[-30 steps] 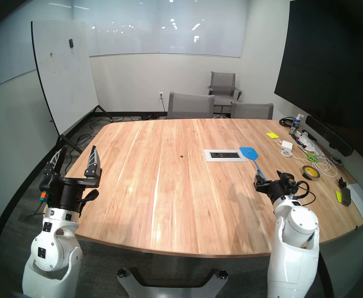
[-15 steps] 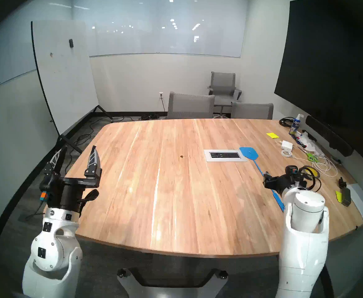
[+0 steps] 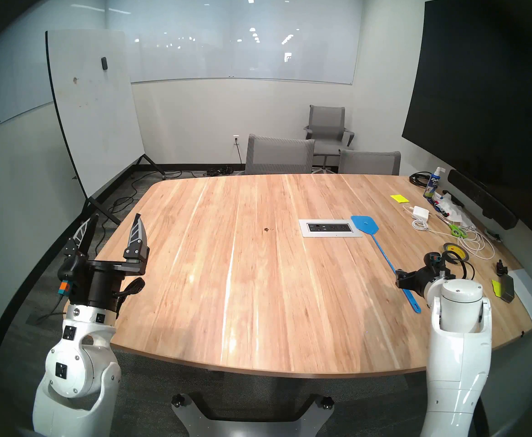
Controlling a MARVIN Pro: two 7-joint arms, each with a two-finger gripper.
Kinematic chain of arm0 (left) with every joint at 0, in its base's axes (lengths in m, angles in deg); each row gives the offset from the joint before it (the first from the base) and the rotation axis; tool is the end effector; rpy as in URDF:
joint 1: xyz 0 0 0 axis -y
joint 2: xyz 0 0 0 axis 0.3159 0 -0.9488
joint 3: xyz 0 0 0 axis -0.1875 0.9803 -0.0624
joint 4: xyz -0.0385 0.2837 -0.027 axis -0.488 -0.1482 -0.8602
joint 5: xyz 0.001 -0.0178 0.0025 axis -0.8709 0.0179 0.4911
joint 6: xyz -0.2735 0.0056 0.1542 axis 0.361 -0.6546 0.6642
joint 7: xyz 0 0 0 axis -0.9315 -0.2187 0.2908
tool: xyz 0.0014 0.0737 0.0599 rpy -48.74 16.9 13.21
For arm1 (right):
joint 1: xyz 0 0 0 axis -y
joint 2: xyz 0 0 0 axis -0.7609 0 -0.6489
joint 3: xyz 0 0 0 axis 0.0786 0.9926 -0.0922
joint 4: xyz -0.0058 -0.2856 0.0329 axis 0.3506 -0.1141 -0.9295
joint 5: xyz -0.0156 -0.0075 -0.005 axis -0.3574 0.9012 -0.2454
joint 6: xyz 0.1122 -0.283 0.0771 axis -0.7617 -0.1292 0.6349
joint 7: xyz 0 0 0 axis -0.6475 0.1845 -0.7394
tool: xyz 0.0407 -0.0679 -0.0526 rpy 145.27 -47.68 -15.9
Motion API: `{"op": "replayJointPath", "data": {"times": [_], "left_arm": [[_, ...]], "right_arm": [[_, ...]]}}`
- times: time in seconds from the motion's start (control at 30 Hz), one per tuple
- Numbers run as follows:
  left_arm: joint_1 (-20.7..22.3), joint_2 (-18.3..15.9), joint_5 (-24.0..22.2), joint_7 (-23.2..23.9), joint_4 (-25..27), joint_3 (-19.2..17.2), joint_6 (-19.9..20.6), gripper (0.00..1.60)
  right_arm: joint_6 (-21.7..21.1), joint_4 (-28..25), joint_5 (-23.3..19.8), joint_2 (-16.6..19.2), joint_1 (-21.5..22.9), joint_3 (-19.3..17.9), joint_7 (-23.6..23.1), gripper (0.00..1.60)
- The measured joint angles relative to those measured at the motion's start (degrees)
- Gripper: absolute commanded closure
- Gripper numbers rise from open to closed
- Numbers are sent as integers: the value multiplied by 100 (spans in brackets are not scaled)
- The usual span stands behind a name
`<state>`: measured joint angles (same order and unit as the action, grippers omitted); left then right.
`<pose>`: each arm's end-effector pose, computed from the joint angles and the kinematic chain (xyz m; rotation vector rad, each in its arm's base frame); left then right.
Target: Swat a bug on table
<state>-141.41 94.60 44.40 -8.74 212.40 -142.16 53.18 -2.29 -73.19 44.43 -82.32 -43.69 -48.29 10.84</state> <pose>0.2579 0.0304 -0.1789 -1.6230 -0.0099 -2.6427 0.3575 -0.2393 -0.2622 2.4842 0.0062 1.3961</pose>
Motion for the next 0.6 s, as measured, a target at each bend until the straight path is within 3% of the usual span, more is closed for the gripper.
{"op": "replayJointPath", "data": {"times": [0.6], "left_arm": [[0, 0, 0, 0, 0, 0, 0, 0]], "right_arm": [[263, 935, 65, 720, 242, 77, -918, 0]]}}
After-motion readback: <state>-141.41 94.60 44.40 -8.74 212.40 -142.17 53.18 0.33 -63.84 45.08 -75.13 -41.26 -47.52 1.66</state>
